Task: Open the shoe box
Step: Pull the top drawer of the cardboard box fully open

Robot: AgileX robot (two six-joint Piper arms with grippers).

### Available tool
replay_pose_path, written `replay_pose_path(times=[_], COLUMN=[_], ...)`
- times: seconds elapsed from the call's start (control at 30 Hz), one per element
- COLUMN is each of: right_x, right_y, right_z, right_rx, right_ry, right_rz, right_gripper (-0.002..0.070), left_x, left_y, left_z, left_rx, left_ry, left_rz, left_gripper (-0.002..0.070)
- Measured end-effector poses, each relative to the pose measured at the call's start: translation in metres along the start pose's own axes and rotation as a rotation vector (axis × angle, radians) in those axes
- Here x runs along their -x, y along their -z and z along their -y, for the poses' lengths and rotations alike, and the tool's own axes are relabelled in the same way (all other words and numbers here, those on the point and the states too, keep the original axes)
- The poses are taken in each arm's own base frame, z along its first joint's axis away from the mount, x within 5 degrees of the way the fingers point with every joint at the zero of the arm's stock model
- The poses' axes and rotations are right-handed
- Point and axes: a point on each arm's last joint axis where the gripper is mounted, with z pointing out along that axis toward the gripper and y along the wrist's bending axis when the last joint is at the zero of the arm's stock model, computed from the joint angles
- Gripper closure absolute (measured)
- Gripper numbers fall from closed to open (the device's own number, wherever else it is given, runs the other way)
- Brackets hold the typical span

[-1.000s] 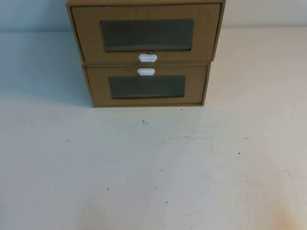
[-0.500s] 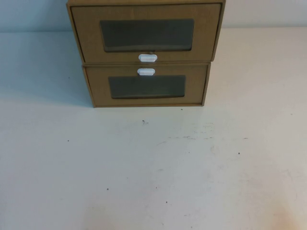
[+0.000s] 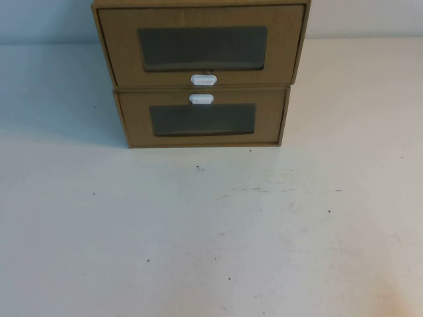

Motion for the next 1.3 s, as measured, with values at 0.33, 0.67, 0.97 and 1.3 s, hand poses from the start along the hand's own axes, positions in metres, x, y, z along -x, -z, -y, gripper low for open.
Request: replay_pose_path(times=[0.33,0.67,0.97,1.3], right_x=[0.000,0.000,0.000,0.000], right_y=[0.000,0.000,0.000,0.000], right_z=[0.000,0.000,0.000,0.000], right_rx=[0.000,0.000,0.000,0.000], right_ry=[0.000,0.000,0.000,0.000], right_rz=[0.000,0.000,0.000,0.000], right_gripper=[0.0690,0.0689,0.0690,0.0690], left_x=[0.008,0.081,0.154,0.242], left_y=[0.001,-0.030,-0.117,-0.218], left_z=[0.000,0.050,0.091,0.133], left_rx=[0.006,-0.047,-0.196,-0.361], left_ry=[0.029,-0.085,-0.316,-0.411], left_rz=[0.077,-0.282,-0.571,-0.563], left_gripper=[0.0680,0.0680,0.0680,0.0680])
